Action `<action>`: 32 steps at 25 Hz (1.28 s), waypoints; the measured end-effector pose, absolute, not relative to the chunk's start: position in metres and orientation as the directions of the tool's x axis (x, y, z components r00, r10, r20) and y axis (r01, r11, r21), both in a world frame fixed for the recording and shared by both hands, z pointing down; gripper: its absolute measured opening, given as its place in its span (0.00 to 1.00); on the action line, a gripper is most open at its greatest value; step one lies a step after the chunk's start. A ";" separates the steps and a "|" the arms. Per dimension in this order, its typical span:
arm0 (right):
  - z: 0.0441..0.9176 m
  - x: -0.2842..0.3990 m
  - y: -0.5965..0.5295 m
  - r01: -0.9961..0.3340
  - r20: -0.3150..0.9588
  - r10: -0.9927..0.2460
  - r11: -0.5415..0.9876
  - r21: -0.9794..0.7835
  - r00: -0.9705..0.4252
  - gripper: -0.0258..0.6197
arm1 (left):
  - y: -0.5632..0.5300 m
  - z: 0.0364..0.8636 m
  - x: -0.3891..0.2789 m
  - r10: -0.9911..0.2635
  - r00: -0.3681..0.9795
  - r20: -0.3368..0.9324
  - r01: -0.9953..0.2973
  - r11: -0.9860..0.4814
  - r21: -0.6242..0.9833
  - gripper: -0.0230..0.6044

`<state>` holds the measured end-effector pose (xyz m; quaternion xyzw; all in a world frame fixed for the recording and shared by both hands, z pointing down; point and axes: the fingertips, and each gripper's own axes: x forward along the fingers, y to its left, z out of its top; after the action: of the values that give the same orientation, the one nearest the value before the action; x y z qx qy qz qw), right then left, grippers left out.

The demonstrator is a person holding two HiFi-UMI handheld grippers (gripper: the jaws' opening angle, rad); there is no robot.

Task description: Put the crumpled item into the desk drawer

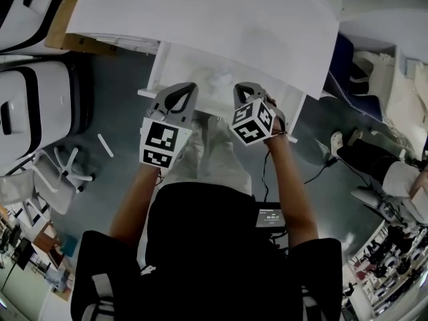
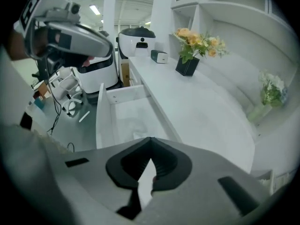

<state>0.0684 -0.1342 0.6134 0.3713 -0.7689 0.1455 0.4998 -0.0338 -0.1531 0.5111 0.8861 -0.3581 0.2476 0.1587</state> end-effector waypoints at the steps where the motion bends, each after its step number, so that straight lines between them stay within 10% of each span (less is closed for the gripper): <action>1: 0.607 0.069 -0.134 -0.729 0.870 -0.437 0.669 0.144 -0.229 0.03 | -0.151 0.508 -0.033 -0.557 0.623 0.549 -0.711 -0.696 0.101 0.05; 32: 0.391 0.068 -0.115 -0.957 0.472 -0.846 0.290 0.014 -0.249 0.03 | -0.112 0.385 -0.053 -0.600 0.721 0.348 -0.643 -0.766 0.011 0.05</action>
<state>0.0680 -0.1152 0.3908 0.5794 -0.7779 0.1392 0.1994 -0.0531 -0.1122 0.3851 0.9252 -0.3357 0.1642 0.0654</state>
